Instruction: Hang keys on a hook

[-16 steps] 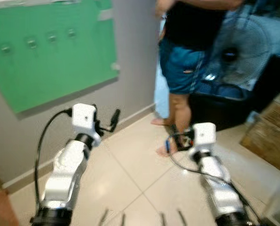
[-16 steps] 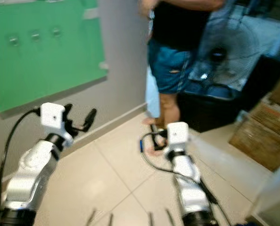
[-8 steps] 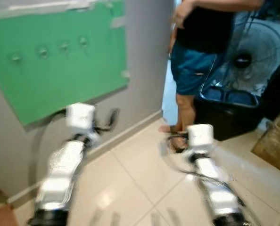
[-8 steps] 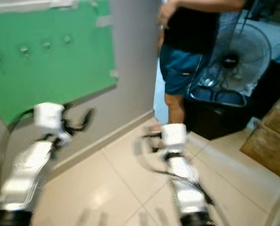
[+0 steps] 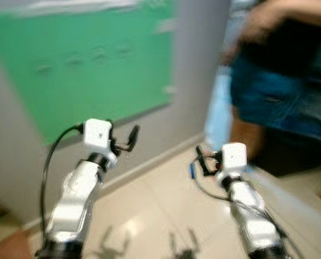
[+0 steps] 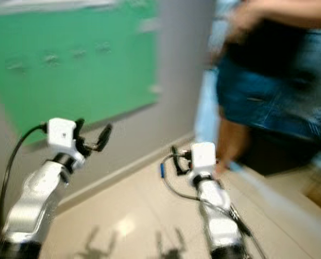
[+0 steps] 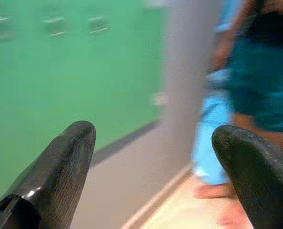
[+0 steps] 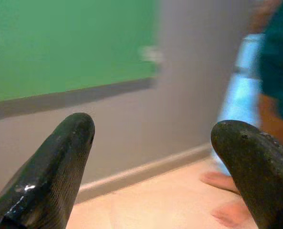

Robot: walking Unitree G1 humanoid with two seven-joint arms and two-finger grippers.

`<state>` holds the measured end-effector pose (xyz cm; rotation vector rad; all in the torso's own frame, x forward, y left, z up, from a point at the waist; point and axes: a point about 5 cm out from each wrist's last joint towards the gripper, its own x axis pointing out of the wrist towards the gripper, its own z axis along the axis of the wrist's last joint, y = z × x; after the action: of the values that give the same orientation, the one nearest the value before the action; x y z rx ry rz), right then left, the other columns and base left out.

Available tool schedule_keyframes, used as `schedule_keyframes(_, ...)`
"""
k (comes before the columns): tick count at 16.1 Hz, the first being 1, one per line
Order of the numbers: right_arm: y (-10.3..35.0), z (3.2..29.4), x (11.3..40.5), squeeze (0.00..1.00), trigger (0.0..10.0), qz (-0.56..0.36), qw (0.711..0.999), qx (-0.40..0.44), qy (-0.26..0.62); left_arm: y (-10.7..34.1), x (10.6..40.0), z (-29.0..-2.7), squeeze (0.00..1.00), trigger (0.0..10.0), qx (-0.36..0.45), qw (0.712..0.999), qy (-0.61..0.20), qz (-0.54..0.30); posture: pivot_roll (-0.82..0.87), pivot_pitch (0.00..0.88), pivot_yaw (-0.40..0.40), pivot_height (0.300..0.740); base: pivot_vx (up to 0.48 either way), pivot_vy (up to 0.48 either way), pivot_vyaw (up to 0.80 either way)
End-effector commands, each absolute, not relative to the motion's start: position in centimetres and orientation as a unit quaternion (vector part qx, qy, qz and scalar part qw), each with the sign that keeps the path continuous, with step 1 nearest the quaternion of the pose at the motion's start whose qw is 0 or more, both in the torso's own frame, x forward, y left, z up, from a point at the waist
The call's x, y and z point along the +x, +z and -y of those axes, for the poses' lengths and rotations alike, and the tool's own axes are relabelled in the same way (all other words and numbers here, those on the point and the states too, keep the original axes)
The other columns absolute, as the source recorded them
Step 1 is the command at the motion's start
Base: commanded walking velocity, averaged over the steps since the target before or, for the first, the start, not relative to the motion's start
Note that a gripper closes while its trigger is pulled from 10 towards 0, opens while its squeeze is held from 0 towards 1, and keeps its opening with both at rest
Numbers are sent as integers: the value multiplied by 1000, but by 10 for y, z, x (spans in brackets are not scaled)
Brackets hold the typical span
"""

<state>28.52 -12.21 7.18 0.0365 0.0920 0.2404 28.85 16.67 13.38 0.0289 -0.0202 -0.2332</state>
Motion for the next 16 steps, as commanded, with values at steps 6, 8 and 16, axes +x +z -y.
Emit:
schedule_keyframes(6, 79, 125, 287, 0, 10000, -36, 992, 27, 121, 135, 290, -162, 0, 10000, 15, 992, -126, 6, -57, 0, 35, 740, 0, 0, 456)
schedule_keyframes(8, 78, 126, 288, 0, 10000, -38, 991, 21, 124, 135, 291, -160, 0, 10000, 16, 991, -130, 4, -56, 0, 33, 740, 0, 0, 0)
schedule_keyframes(16, 77, 126, 288, 0, 10000, -39, 992, 19, 121, 138, 291, -160, 0, 10000, 32, 991, -129, 8, -51, 0, 34, 740, 30, -74, 0)
